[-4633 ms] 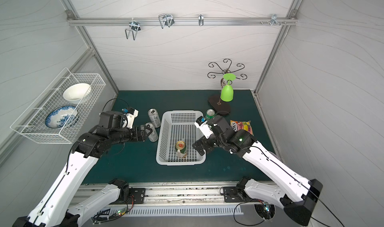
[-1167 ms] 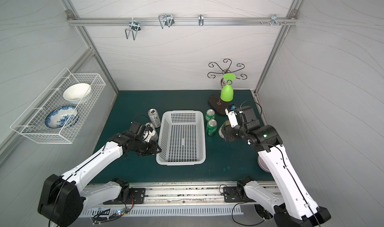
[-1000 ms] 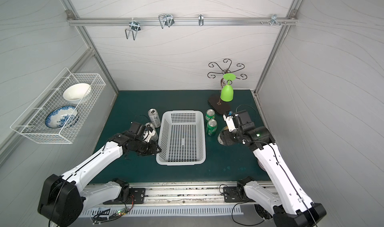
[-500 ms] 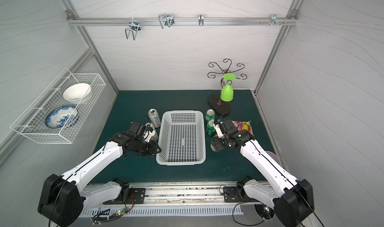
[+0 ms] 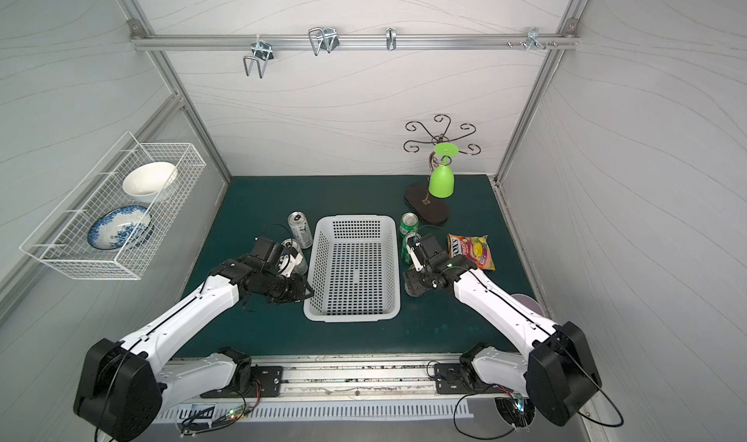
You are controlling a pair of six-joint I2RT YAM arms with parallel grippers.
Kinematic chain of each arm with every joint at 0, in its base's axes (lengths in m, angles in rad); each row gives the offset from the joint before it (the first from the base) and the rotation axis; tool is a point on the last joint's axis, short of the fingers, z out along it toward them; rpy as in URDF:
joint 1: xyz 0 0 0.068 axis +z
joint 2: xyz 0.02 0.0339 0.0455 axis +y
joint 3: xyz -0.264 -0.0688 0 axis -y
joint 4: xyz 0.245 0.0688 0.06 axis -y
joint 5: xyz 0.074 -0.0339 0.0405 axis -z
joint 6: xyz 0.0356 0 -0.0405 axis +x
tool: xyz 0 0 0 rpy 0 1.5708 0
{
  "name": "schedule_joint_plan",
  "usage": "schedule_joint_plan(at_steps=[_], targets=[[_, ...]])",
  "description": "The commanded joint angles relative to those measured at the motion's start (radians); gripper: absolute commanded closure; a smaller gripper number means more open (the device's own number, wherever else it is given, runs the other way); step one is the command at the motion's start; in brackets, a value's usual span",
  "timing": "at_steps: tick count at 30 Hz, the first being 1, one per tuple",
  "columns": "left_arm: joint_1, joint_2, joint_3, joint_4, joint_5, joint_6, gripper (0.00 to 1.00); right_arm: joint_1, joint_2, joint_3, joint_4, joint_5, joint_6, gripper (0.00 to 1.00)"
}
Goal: Take out the drinks from the basket
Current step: Place the drink at the center of the board.
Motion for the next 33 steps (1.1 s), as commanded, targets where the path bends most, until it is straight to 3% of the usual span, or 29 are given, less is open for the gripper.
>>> schedule_joint_plan(at_steps=[1, 9, 25, 33], targets=[[-0.003, 0.007, 0.044, -0.009, -0.014, 0.014, 0.50, 0.009, -0.003, -0.001, 0.080, 0.010, 0.016, 0.41], [-0.002, 0.002, 0.043, -0.008, -0.013, 0.013, 0.50, 0.009, 0.006, -0.012, 0.082, 0.012, 0.020, 0.40], [-0.003, -0.009, 0.041, -0.007, -0.011, 0.013, 0.50, 0.009, 0.019, -0.012, 0.054, 0.013, 0.013, 0.25], [-0.003, -0.028, 0.061, -0.023, -0.013, 0.009, 0.48, 0.009, 0.004, 0.004, 0.034, 0.016, 0.005, 0.12]])
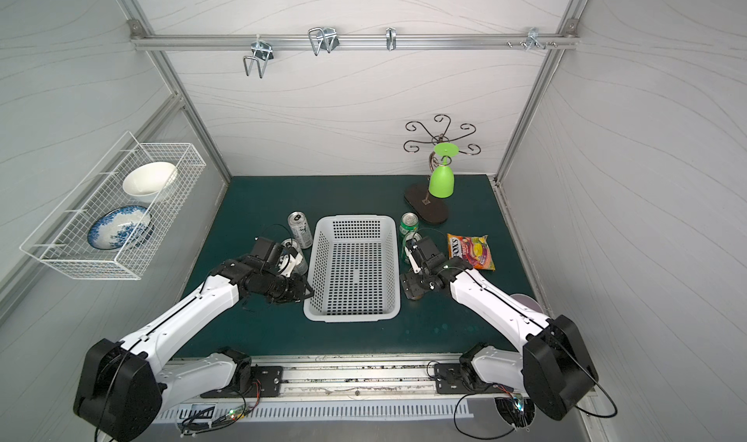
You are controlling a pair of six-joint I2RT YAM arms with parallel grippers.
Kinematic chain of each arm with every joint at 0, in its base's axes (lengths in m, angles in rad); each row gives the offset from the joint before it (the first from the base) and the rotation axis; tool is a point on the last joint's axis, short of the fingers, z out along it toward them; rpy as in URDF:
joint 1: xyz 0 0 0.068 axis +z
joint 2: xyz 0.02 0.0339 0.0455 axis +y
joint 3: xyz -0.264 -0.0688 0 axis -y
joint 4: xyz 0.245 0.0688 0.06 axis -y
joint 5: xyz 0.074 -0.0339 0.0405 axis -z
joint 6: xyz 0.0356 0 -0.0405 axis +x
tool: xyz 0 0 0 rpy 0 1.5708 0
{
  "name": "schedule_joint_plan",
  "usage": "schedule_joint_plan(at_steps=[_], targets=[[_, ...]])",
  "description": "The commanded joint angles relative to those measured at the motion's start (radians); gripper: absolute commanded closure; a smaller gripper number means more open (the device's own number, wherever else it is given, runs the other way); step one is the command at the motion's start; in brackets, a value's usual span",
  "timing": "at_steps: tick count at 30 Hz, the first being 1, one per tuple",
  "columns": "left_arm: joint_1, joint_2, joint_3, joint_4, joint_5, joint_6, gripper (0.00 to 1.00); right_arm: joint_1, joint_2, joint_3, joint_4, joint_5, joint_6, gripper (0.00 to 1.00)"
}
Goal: Take out the drinks from the basket
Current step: Place the drink at the center of the board.
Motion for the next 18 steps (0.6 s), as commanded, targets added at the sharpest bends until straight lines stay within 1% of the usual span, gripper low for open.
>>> schedule_joint_plan(at_steps=[1, 3, 5, 10, 12, 15, 18], targets=[[-0.003, -0.030, 0.068, -0.023, -0.011, 0.008, 0.47, 0.004, -0.026, 0.039, -0.015, 0.012, -0.005, 0.09], [-0.003, -0.052, 0.092, -0.042, -0.013, 0.009, 0.43, 0.001, -0.057, 0.069, -0.040, 0.027, -0.011, 0.01], [-0.003, -0.075, 0.128, -0.076, -0.027, 0.011, 0.36, -0.011, -0.097, 0.106, -0.067, 0.020, -0.021, 0.01], [-0.002, -0.124, 0.236, -0.172, -0.088, 0.033, 0.27, -0.069, -0.194, 0.188, -0.116, -0.013, -0.033, 0.01], [-0.002, -0.135, 0.284, -0.193, -0.126, 0.050, 0.22, -0.120, -0.234, 0.210, -0.114, -0.049, -0.037, 0.01], [0.008, -0.138, 0.369, -0.215, -0.225, 0.078, 0.14, -0.223, -0.287, 0.224, -0.082, -0.102, -0.043, 0.01], [0.057, -0.138, 0.426, -0.192, -0.288, 0.097, 0.08, -0.331, -0.323, 0.218, -0.032, -0.122, -0.046, 0.01]])
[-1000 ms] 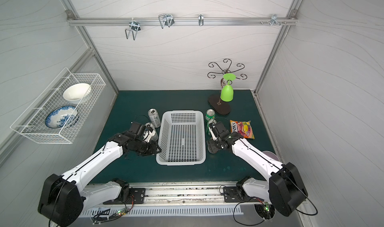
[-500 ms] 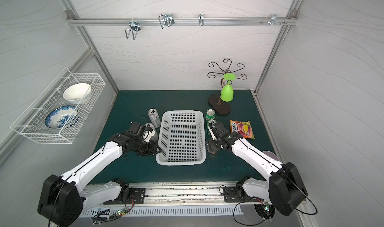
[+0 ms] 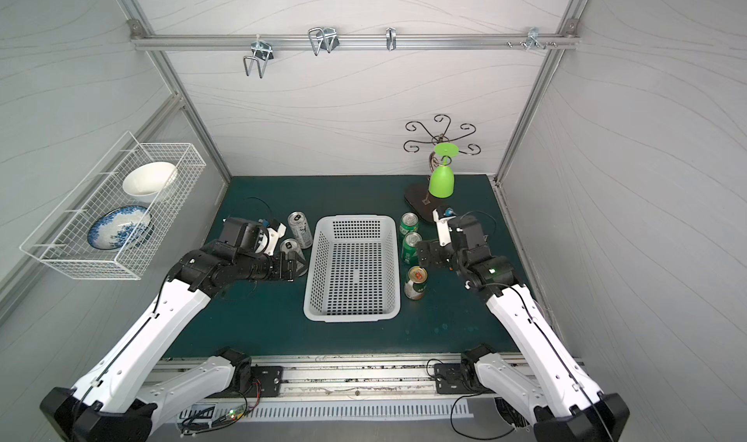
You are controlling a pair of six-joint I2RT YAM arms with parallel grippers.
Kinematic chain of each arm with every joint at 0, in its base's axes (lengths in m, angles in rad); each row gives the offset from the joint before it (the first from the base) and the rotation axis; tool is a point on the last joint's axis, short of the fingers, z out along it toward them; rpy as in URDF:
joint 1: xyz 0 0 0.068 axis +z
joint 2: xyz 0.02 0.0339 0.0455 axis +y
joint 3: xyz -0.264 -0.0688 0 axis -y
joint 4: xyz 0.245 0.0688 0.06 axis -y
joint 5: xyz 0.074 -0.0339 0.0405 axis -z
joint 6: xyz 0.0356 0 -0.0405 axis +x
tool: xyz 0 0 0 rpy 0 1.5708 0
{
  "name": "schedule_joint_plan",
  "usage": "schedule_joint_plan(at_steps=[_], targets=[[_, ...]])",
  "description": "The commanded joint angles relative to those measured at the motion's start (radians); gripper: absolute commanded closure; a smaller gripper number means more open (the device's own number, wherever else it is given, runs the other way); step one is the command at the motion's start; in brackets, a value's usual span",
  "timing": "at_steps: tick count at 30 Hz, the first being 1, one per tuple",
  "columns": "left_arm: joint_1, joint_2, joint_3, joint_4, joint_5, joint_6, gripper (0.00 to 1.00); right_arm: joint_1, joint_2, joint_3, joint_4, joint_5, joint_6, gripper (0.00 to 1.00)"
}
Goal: Take out the drinks from the basket
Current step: Place the drink at the center of the board, then reset both arms
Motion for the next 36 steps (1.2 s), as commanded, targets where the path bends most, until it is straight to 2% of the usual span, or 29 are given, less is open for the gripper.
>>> schedule_joint_plan(at_steps=[1, 4, 7, 9, 14, 20, 24, 30, 33, 36], targets=[[0.053, -0.009, 0.069, 0.016, -0.117, 0.041, 0.07, -0.100, -0.030, -0.002, 0.041, -0.060, -0.009, 0.01], [0.094, -0.025, 0.083, 0.069, -0.203, 0.035, 0.04, -0.219, -0.045, -0.041, 0.107, -0.100, 0.023, 0.01], [0.110, -0.066, 0.062, 0.141, -0.382, 0.018, 0.02, -0.316, -0.066, -0.114, 0.190, -0.099, 0.070, 0.01], [0.120, -0.108, 0.008, 0.228, -0.508, 0.013, 0.02, -0.371, -0.078, -0.177, 0.247, -0.096, 0.093, 0.01], [0.175, -0.183, -0.147, 0.431, -0.642, 0.034, 0.02, -0.433, -0.069, -0.299, 0.364, -0.094, 0.094, 0.01], [0.316, -0.227, -0.318, 0.606, -0.641, 0.040, 0.02, -0.439, -0.014, -0.489, 0.647, -0.166, 0.076, 0.01], [0.378, -0.262, -0.446, 0.762, -0.626, 0.048, 0.02, -0.439, 0.107, -0.567, 0.828, -0.158, 0.116, 0.01], [0.401, -0.270, -0.629, 1.016, -0.682, 0.066, 0.01, -0.439, 0.355, -0.573, 1.069, -0.208, 0.108, 0.01], [0.401, -0.228, -0.692, 1.104, -0.689, 0.066, 0.02, -0.435, 0.421, -0.578, 1.178, -0.234, 0.115, 0.01], [0.401, -0.172, -0.731, 1.170, -0.684, 0.065, 0.01, -0.397, 0.449, -0.584, 1.267, -0.230, 0.067, 0.01]])
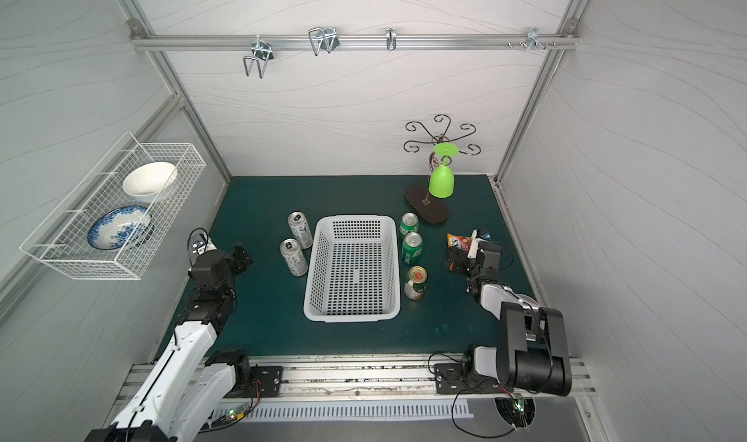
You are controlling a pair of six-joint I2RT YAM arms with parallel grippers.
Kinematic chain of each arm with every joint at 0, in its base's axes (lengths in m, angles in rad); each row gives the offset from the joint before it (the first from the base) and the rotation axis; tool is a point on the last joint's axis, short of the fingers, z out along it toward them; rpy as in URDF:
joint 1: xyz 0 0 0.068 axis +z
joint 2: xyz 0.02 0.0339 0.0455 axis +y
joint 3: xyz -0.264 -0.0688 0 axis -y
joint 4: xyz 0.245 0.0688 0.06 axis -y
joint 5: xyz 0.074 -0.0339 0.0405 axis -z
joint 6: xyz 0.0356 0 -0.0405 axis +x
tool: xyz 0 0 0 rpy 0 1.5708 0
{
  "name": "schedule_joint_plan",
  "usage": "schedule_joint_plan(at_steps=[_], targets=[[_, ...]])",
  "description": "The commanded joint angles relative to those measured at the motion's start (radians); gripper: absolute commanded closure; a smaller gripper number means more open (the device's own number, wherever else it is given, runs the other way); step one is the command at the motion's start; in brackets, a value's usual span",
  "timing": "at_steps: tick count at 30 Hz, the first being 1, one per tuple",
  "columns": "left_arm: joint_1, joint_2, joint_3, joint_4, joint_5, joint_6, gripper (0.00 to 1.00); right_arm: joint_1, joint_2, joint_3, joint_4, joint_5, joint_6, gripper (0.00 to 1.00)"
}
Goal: Take out the drinks from the basket
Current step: Reset both arms
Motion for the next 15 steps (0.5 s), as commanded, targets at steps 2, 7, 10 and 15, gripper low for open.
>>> schedule_joint_plan(at_steps=[2, 7, 10, 15], targets=[[0.006, 0.064, -0.023, 0.186, -0.012, 0.015, 0.02, 0.073, 0.022, -0.008, 0.216, -0.010, -0.103, 0.01], [0.006, 0.126, -0.056, 0.276, 0.013, 0.040, 0.02, 0.165, 0.079, -0.018, 0.321, 0.029, -0.257, 0.01], [0.006, 0.161, -0.064, 0.317, 0.017, 0.068, 0.01, 0.166, 0.178, -0.024, 0.418, 0.027, -0.266, 0.01], [0.007, 0.225, -0.069, 0.408, 0.058, 0.109, 0.02, 0.135, 0.234, 0.058, 0.327, 0.017, -0.228, 0.01]])
